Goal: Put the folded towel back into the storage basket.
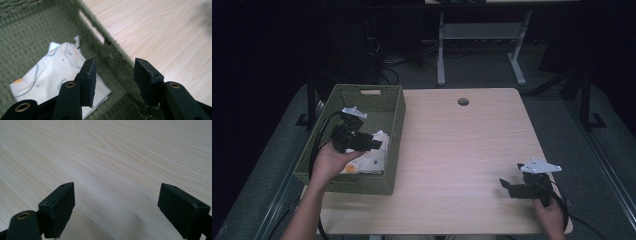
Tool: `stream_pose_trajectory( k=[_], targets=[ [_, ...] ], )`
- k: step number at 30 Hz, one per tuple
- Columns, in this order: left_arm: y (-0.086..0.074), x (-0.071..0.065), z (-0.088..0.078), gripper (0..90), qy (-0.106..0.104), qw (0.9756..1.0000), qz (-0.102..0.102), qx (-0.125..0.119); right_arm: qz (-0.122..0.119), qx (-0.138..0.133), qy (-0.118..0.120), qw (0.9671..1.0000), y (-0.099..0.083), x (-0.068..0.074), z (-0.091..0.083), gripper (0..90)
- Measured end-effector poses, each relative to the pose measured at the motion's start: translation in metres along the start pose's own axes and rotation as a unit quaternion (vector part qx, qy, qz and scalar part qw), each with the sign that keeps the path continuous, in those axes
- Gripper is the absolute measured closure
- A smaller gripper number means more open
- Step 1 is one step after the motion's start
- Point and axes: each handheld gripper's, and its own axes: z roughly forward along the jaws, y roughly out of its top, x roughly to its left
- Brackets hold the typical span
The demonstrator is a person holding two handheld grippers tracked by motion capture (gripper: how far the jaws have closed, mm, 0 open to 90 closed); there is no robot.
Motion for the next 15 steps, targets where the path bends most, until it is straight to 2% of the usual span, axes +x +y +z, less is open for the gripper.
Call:
stream_pose_trajectory(
  k=[2, 6, 9, 10, 15],
  targets=[
    [0.000, -0.001, 0.000, 53.8, -0.020, 0.9997, -0.006, -0.014, -0.001, -0.001, 0.000, 1.0000, 0.000, 0.000, 0.000, 13.9],
    [0.001, -0.003, 0.000, 53.5, -0.037, 0.9990, -0.005, -0.024, -0.003, -0.002, -0.001, 1.0000, 0.000, 0.000, 0.000, 13.9],
    [0.002, -0.006, 0.000, 53.0, -0.058, 0.9975, -0.009, -0.039, -0.003, -0.002, -0.001, 1.0000, 0.000, -0.001, 0.000, 13.9],
    [0.002, -0.006, 0.000, 52.9, -0.070, 0.9963, -0.012, -0.049, -0.004, -0.002, -0.001, 1.0000, 0.000, -0.001, 0.000, 13.9],
    [0.004, -0.013, -0.001, 52.3, -0.081, 0.9949, -0.008, -0.059, -0.002, -0.003, -0.001, 1.0000, 0.000, 0.000, 0.000, 13.9]
  ],
)
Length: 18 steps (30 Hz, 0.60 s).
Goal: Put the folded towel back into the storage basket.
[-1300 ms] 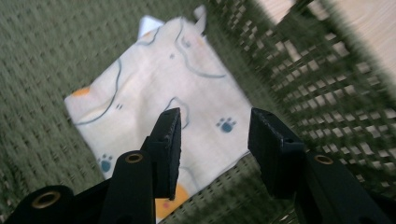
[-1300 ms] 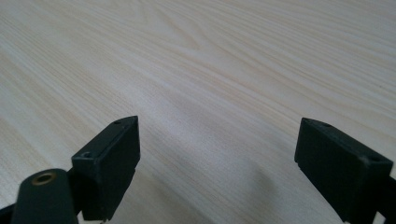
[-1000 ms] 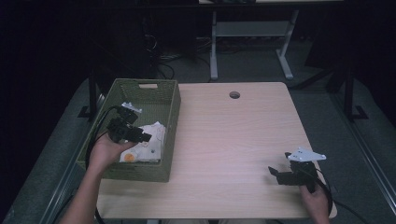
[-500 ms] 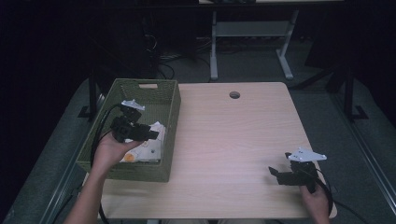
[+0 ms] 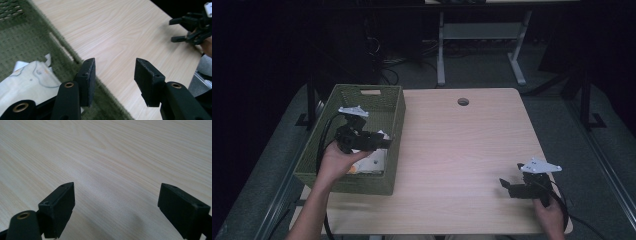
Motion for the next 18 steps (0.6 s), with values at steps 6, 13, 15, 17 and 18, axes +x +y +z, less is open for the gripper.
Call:
stream_pose_trajectory(
  k=[6, 13, 15, 17, 18],
  targets=[
    [0.002, -0.012, 0.008, 51.8, -0.018, 0.9998, 0.011, -0.006, -0.004, -0.001, -0.001, 1.0000, 0.000, 0.000, 0.000, 13.9],
    [0.006, -0.028, 0.022, 51.4, -0.039, 0.9989, 0.027, -0.006, -0.001, -0.003, -0.001, 1.0000, 0.000, -0.001, -0.001, 13.9],
    [0.007, -0.032, 0.026, 51.4, -0.043, 0.9985, 0.032, -0.004, -0.002, -0.004, -0.001, 1.0000, 0.000, -0.001, -0.002, 13.9],
    [0.008, -0.037, 0.030, 51.3, -0.047, 0.9982, 0.036, -0.007, -0.002, -0.006, -0.001, 1.0000, 0.000, -0.001, -0.002, 13.9],
    [0.008, -0.039, 0.032, 51.1, -0.050, 0.9980, 0.038, -0.005, -0.004, -0.006, -0.002, 1.0000, 0.000, -0.001, -0.002, 13.9]
  ],
)
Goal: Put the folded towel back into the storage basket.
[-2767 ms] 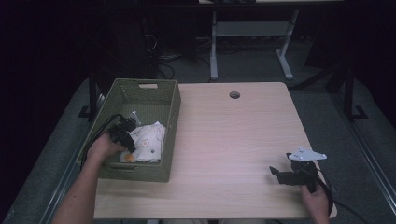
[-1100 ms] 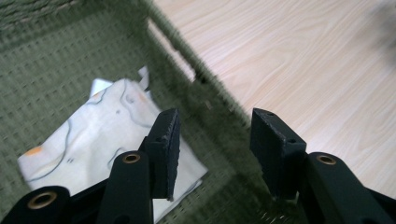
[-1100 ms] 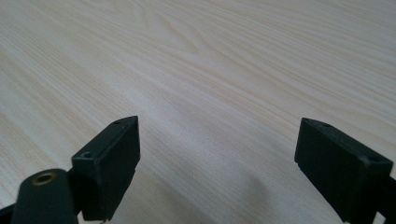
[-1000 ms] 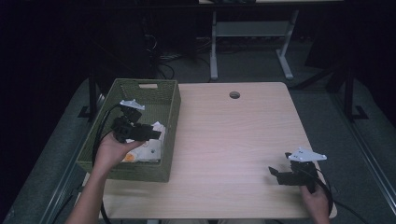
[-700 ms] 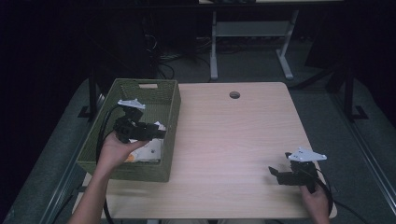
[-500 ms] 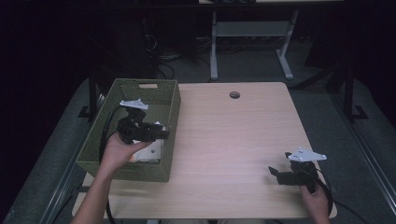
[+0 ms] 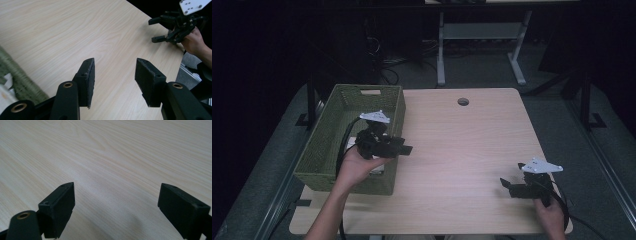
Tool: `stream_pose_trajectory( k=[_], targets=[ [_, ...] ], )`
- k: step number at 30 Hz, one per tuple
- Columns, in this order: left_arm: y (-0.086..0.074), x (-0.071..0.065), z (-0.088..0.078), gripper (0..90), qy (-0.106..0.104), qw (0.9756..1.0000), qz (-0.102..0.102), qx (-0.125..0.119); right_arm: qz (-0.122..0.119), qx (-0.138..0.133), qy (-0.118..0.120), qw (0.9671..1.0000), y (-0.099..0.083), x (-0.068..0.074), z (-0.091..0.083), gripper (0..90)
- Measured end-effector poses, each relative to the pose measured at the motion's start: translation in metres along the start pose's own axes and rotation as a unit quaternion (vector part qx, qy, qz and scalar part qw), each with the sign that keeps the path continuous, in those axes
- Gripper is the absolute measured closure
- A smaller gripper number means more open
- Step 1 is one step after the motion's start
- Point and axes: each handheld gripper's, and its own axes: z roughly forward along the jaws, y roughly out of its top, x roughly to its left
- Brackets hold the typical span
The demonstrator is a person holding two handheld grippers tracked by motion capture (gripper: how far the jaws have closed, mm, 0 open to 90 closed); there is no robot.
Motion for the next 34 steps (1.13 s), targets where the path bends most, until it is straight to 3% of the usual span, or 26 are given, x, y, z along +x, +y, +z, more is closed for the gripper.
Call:
stream_pose_trajectory(
  k=[19, 34],
  targets=[
    [-0.004, -0.038, 0.048, 49.6, -0.041, 0.9988, 0.027, 0.002, 0.002, -0.006, -0.003, 1.0000, 0.000, -0.002, -0.006, 13.9],
    [-0.028, -0.079, 0.103, 44.4, -0.046, 0.9976, 0.050, 0.012, 0.005, -0.008, -0.005, 0.9999, -0.002, -0.004, -0.011, 13.9]
  ],
)
